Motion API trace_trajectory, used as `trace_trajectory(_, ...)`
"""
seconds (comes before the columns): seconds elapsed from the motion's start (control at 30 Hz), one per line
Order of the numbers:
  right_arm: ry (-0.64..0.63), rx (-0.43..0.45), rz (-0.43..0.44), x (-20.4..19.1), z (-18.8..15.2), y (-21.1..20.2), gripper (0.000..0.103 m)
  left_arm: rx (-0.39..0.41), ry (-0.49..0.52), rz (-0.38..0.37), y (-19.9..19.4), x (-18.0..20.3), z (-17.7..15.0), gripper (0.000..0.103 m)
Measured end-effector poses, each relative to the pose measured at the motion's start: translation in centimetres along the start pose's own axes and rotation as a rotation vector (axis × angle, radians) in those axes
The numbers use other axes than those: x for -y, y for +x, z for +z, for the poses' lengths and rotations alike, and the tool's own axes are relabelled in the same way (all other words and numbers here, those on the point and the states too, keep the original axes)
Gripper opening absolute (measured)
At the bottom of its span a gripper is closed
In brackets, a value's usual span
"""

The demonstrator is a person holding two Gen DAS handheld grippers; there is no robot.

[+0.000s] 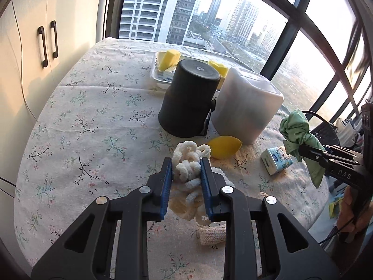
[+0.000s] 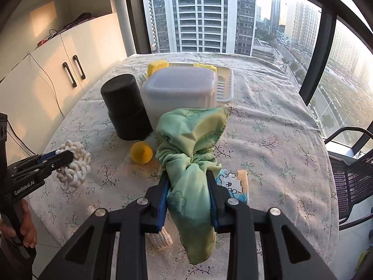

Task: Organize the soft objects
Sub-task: 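Carry the white and green scrunchies over the white tray with both tools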

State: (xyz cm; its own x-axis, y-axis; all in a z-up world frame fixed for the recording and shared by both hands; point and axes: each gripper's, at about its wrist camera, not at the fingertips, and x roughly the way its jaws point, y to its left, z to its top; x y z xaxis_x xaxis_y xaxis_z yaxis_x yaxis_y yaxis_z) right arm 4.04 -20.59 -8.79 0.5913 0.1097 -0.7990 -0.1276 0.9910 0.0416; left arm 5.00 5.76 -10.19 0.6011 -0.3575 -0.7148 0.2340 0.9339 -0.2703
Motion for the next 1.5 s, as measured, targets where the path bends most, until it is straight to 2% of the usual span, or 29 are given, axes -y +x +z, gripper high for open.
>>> trace_trajectory(0.27, 0.056, -0.018, -0.058, 2.9, 0.4, 0.5, 0.031, 0.017, 0.002, 0.032, 0.3, -1.2, 1.2, 0.022)
trace_trajectory(0.53, 0.085, -0.026, -0.108, 5.4, 1.7, 1.4, 0.031, 0.012, -0.006, 0.099, 1.9, -3.2, 3.2, 0.022)
trace_trajectory(0.8, 0.141, -0.072, -0.145, 8.7, 3.2, 4.1, 0.032, 0.002, -0.041, 0.163, 3.6, -6.3, 5.3, 0.022)
trace_trajectory(0.97, 0.186, -0.107, -0.170, 11.0, 4.2, 6.3, 0.032, 0.016, -0.024, 0.212, 4.8, -7.7, 7.1, 0.022)
trace_trajectory(1.23, 0.170, -0.119, -0.207, 13.0, 7.3, 9.2, 0.032, 0.030, -0.013, 0.237, 8.1, -10.0, 12.0, 0.022)
trace_trajectory(1.5, 0.139, -0.101, -0.217, 13.8, 12.9, 12.3, 0.032, 0.017, 0.016, 0.242, 12.9, -10.3, 17.7, 0.022)
